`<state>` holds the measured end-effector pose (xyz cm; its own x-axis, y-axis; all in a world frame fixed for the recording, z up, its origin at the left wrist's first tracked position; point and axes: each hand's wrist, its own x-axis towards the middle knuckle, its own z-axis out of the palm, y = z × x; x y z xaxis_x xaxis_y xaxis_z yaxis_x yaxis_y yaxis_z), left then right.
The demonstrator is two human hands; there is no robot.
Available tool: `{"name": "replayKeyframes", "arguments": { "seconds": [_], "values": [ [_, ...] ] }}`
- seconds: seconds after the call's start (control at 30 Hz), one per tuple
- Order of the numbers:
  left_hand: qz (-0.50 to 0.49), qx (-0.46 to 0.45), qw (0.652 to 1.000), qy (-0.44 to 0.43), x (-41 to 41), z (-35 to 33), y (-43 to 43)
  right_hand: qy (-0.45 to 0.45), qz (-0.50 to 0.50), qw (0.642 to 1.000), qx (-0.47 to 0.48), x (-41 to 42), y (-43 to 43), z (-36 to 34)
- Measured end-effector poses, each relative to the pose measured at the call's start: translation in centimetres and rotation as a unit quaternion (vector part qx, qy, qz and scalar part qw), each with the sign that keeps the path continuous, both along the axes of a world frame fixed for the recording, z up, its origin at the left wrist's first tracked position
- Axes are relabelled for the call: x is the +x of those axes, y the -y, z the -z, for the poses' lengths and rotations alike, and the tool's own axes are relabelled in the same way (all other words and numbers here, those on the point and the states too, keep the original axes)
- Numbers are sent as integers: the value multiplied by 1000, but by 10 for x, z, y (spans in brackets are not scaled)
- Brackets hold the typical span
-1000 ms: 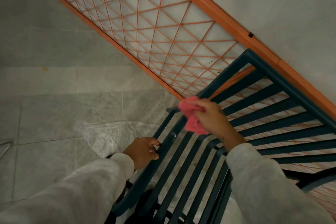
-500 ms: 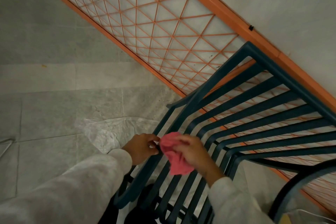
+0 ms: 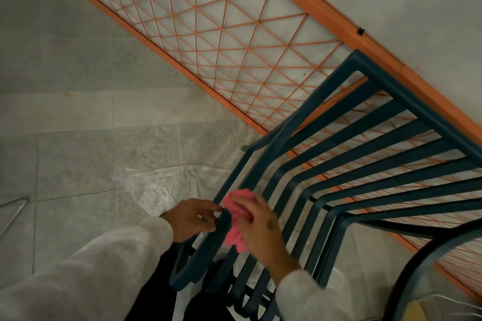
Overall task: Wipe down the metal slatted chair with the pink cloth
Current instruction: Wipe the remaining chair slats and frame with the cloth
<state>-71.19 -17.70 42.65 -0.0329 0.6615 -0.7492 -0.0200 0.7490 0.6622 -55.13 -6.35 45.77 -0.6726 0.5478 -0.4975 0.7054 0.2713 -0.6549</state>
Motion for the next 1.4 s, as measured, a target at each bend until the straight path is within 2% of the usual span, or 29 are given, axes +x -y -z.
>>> {"name": "replayKeyframes", "arguments": {
  "seconds": [0.13, 0.2, 0.23, 0.3, 0.37, 0.4, 0.5, 0.63, 0.73, 0.83, 0.93, 1.03, 1.17, 1.27, 1.33, 1.4],
  "values": [
    [3, 5, 1000, -15, 4, -1, 4, 24, 32, 988, -149, 18, 12, -2],
    [2, 8, 1000, -27, 5, -2, 5, 18, 122, 976, -178, 17, -5, -9],
    [3, 12, 999, -34, 5, -1, 5, -1, 198, 962, -190, 14, -18, -11],
    [4, 15, 999, -38, 6, -1, 5, -78, 348, 902, -246, 8, -46, -12],
    [1, 17, 999, -38, 9, -1, 6, -150, 421, 846, -291, -4, -72, -9],
    [1, 18, 999, -44, 9, -1, 5, -160, 427, 843, -286, -12, -81, -8],
    [10, 13, 998, -53, 9, 0, 5, -123, 410, 875, -225, -32, -79, -3],
    [-8, 3, 999, -52, 11, -1, 4, -43, 388, 903, -182, -21, -24, 5],
    [-2, 4, 998, -66, 12, -1, 5, -6, 333, 905, -266, 11, 24, 13],
    [-35, -16, 999, -20, 11, 0, 7, 42, 244, 916, -315, 50, 49, 24],
    [-106, -41, 991, 72, 8, -4, -2, 53, 299, 911, -278, 71, 30, 46],
    [-153, -34, 983, 95, 5, -7, -22, 35, 342, 911, -228, 72, -8, 70],
    [-155, 11, 983, 102, 6, -1, -50, 10, 271, 953, -133, 48, -73, 109],
    [-148, 48, 985, 80, 4, 11, -57, -4, 234, 969, -80, 18, -107, 138],
    [-152, 49, 983, 87, 3, 19, -54, 35, 180, 982, -43, 6, -113, 165],
    [-153, 39, 982, 108, 4, 25, -49, 69, 178, 981, -47, 3, -99, 193]
  ]
}}
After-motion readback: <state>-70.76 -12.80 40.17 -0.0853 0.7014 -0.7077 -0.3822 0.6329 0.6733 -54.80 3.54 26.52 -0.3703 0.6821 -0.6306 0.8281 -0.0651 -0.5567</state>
